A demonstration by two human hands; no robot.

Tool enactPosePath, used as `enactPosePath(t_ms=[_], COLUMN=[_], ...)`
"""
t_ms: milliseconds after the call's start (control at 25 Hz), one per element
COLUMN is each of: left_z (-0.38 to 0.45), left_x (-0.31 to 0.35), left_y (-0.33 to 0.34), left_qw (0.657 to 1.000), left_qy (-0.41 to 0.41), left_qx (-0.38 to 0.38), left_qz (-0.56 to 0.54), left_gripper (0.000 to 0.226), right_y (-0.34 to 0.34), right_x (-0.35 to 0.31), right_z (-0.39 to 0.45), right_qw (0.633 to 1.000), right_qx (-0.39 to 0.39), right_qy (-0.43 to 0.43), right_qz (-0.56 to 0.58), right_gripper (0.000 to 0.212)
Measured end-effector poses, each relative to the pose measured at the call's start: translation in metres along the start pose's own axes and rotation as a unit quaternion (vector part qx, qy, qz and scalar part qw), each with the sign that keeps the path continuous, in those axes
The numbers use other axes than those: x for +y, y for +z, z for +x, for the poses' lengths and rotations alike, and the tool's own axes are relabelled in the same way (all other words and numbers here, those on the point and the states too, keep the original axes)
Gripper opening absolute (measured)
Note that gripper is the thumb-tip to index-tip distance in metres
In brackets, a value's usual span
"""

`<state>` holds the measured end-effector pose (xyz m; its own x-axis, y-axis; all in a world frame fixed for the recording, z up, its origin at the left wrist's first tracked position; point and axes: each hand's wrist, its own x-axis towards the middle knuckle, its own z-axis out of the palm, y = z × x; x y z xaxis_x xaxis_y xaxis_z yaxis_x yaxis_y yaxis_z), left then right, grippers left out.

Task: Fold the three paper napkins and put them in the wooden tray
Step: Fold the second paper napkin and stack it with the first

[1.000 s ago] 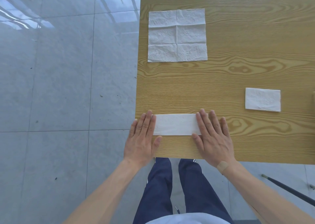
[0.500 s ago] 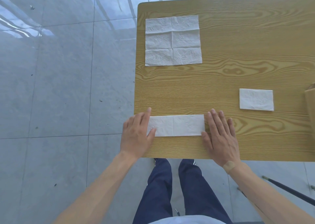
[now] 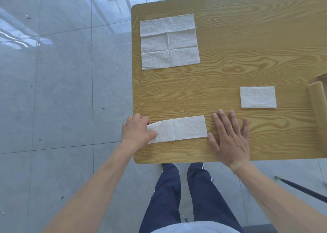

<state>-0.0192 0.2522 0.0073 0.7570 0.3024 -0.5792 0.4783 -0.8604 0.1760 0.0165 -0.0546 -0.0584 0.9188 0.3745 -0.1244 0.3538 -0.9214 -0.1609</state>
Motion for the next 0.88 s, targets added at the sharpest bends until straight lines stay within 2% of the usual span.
enactPosePath(t_ms=[200, 480, 600, 760, 880], left_z=[-0.008, -0.021, -0.024, -0.026, -0.024], left_x=[-0.001, 0.033, 0.063, 0.099, 0.117], left_y=[-0.008, -0.026, -0.020, 0.001, 0.016], left_qw=[0.982, 0.933, 0.931, 0.927, 0.940], left_qy=[-0.030, -0.036, -0.019, -0.006, 0.000], left_qx=[-0.055, 0.001, 0.020, 0.005, -0.001], left_qz=[-0.179, -0.358, -0.364, -0.375, -0.340], left_gripper=[0.008, 0.010, 0.011, 0.011, 0.012], right_y=[0.001, 0.002, 0.001, 0.001, 0.001], right_x=[0.000, -0.001, -0.002, -0.002, -0.002], right_z=[-0.001, -0.001, 0.000, -0.001, 0.000], right_qw=[1.000, 1.000, 0.999, 0.999, 0.999], right_qx=[-0.002, -0.003, 0.002, 0.008, 0.010], right_qy=[0.005, 0.016, 0.039, 0.050, 0.050], right_qz=[-0.007, -0.011, -0.004, 0.000, -0.002], right_gripper=[0.069, 0.070, 0.069, 0.069, 0.069])
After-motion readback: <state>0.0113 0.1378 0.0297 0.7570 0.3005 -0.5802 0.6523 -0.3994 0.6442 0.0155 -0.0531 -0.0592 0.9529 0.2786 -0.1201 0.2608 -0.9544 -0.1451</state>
